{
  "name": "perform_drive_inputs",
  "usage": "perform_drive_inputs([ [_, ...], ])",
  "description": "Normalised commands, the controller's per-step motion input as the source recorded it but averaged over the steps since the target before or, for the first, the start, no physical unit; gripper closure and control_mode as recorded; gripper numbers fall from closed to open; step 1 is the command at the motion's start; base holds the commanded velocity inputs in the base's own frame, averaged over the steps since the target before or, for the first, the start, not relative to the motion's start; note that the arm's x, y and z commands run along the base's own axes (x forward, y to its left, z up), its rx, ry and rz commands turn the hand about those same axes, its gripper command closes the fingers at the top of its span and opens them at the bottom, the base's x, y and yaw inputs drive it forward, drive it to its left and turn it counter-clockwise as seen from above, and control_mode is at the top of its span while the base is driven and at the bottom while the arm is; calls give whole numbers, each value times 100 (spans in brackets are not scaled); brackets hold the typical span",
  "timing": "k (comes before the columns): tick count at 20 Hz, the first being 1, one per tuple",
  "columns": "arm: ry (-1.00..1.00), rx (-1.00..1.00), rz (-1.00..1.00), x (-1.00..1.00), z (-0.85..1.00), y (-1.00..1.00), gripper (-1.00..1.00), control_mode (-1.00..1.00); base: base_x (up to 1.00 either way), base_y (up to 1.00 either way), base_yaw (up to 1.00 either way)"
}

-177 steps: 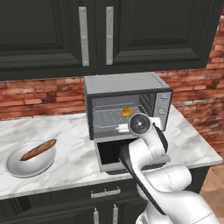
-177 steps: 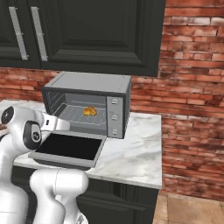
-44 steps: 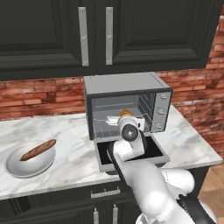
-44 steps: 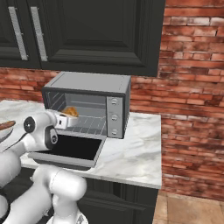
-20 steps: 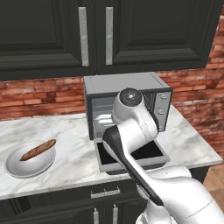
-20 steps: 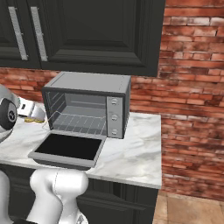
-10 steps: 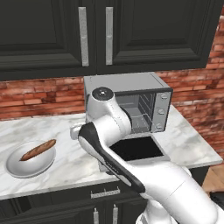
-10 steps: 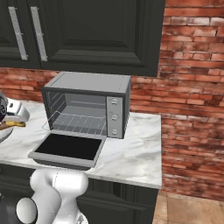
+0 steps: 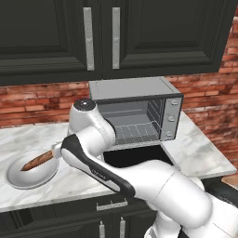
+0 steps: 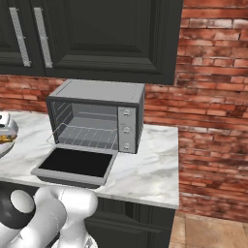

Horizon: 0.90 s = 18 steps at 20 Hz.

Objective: Pick up the heated bread from the toaster oven and place it in the bowl. Then move the bread bowl to the dining counter.

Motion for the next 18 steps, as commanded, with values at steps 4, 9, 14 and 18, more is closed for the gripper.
perform_drive_inputs([
  [4,3,1,14,19,-53,78,100,-100,0,0,0],
  [9,0,0,5,49,-45,83,100,-100,0,0,0],
  [14,0,0,1,65,-41,87,100,-100,0,0,0],
  [18,0,0,2,69,-42,89,-100,-100,0,0,0],
])
